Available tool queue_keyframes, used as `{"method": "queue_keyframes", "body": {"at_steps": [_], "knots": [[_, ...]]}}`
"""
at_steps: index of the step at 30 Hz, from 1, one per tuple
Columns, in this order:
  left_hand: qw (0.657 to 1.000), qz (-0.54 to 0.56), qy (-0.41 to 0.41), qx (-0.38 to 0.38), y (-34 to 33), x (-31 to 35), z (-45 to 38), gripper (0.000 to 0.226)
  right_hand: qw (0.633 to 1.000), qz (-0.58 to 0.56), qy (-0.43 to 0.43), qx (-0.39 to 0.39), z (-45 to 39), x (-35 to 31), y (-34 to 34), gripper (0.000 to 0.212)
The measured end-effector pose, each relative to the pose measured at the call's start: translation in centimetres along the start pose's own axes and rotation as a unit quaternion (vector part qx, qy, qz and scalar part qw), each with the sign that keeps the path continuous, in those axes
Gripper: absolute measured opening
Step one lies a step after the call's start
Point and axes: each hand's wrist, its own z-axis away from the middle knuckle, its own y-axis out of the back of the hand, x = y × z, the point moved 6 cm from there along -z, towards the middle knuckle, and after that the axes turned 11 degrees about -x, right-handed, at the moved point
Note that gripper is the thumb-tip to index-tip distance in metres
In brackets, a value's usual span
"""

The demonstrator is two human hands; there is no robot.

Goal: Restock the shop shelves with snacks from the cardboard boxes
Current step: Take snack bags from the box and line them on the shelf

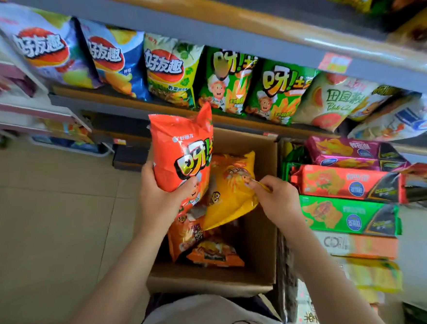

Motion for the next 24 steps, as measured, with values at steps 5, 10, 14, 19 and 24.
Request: {"method": "queue_keyframes", "body": {"at_steps": [5,10,14,19,24], "knots": [[0.999,0.015,-0.014,-0.035,1.8,4.6,-1.9,0.094,0.954,-0.291,-0.024,-0.071,2.7,-4.8,7.1,0.018],[0.987,0.067,0.043,-0.143,-0.2,5.8,-1.2,0.083,0.846,-0.514,-0.128,-0.057,2.6,-4.5,9.2,0.037],[0.971,0.087,0.085,-0.205,-3.2,6.0,0.7,0.078,0.819,-0.542,-0.184,-0.045,3.0,-4.8,8.6,0.044],[0.965,0.061,0.104,-0.231,-6.5,5.6,2.4,0.063,0.848,-0.468,-0.240,0.061,3.5,-1.7,8.7,0.034],[0.964,0.053,0.140,-0.221,-7.5,5.0,3.5,0.107,0.806,-0.493,-0.309,0.109,2.5,0.4,8.0,0.035]]}}
